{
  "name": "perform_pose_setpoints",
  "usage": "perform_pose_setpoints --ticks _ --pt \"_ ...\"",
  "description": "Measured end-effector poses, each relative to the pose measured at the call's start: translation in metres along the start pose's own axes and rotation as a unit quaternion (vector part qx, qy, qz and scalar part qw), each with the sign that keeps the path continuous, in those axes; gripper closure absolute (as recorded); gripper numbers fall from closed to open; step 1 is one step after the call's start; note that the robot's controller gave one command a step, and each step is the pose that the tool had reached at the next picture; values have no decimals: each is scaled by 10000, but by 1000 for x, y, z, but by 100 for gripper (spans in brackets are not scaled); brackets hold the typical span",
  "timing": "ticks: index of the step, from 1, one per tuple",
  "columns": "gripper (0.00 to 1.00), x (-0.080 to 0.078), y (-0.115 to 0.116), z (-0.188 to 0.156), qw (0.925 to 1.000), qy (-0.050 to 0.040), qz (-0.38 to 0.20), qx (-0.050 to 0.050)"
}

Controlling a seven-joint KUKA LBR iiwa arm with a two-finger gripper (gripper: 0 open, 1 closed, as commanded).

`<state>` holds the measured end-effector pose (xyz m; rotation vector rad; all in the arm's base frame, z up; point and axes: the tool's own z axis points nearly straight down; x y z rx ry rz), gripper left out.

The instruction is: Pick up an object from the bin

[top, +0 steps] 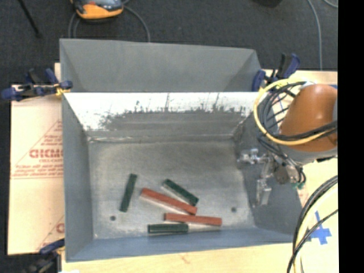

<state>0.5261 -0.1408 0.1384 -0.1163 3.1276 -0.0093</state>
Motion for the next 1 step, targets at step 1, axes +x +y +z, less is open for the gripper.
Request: perform_pose_setpoints --ticks 1 --pt "0 35 27 15 9993 93 -363 -65"
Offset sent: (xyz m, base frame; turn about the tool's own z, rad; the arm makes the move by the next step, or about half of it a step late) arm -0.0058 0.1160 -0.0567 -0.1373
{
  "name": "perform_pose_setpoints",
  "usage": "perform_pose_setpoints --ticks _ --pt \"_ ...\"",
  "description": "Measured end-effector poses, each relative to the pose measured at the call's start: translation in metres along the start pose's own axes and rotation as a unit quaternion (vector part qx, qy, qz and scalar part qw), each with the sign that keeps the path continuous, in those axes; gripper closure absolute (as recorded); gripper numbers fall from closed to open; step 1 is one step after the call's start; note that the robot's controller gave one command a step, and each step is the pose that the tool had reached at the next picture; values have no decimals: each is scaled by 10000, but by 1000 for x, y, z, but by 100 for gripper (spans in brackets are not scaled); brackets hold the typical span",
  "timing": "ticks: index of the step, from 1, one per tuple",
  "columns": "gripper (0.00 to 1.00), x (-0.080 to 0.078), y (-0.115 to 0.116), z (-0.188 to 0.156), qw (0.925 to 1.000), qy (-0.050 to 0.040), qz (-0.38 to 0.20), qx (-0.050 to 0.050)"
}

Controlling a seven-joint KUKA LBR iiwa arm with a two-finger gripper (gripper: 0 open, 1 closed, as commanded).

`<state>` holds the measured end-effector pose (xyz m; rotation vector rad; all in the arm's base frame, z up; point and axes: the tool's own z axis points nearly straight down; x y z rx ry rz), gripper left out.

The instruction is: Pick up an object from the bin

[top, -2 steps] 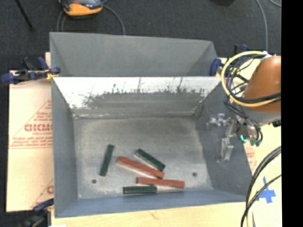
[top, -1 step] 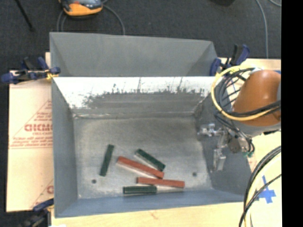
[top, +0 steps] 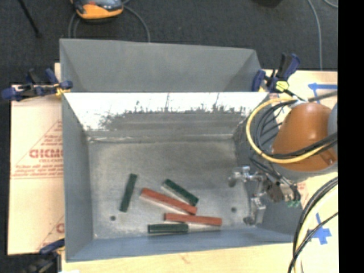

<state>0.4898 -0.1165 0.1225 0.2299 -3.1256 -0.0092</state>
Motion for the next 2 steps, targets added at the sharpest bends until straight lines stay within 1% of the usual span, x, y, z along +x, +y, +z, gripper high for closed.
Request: perform_pose_setpoints --ticks 1,2 --pt "100 -45 87 41 9994 -52 -344 28" --pt "0 -45 85 41 9994 -53 -349 39"
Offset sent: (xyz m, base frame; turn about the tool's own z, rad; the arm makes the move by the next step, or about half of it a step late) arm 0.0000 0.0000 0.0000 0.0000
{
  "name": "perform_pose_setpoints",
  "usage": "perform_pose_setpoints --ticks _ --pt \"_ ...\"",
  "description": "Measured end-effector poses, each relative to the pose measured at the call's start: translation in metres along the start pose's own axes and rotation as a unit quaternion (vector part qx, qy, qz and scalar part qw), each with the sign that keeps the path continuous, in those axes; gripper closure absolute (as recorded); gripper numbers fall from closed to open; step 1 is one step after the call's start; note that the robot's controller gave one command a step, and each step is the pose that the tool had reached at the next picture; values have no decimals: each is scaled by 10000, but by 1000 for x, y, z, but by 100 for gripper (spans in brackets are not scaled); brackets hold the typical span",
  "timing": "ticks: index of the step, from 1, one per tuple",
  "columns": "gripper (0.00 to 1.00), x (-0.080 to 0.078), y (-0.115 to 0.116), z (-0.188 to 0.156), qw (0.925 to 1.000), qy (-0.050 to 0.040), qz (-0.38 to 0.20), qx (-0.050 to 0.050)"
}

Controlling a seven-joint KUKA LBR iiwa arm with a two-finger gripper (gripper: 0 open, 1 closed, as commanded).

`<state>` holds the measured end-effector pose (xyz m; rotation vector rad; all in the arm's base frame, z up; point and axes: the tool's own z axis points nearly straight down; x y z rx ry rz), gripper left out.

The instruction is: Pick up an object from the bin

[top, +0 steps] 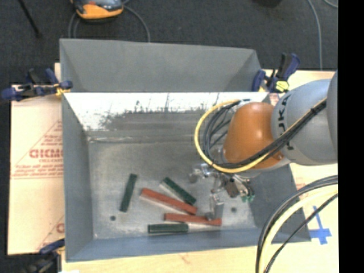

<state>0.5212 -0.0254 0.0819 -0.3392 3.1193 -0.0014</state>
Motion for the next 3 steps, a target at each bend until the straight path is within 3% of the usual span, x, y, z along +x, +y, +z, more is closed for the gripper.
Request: perform_pose_setpoints --ticks 1,2,3 --pt "0 0 0 0 10000 0 -3 1" --pt "100 -32 77 3 9963 -3 858 -4" --pt "100 -32 77 3 9964 -3 852 -1"
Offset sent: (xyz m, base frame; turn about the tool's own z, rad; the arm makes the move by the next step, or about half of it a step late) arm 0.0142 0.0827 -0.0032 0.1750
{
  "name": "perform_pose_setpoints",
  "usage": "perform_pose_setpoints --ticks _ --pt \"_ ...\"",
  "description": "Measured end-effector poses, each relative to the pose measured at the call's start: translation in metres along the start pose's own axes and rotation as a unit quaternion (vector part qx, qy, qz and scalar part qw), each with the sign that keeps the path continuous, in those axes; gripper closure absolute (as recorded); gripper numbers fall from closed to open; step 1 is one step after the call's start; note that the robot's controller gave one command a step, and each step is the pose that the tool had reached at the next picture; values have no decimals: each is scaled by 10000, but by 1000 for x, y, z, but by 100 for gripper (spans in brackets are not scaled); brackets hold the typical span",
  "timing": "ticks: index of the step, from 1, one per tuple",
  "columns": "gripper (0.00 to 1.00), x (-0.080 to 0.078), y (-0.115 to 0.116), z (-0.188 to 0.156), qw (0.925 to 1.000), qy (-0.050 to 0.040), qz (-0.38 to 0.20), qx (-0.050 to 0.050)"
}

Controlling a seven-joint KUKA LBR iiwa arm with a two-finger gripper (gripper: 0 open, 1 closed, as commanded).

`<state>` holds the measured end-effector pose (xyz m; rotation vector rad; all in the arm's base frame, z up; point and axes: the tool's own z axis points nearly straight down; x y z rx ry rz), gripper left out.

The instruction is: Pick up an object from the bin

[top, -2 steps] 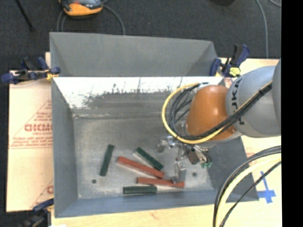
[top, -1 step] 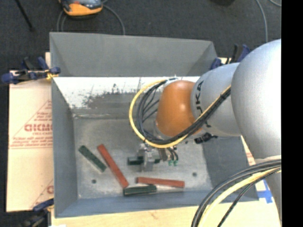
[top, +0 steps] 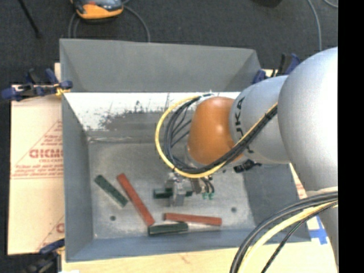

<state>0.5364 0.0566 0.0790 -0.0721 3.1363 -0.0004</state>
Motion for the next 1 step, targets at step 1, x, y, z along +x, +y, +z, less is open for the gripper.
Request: perform_pose_setpoints --ticks 1 --pt "100 -23 -8 -134 9999 -1 -134 1"
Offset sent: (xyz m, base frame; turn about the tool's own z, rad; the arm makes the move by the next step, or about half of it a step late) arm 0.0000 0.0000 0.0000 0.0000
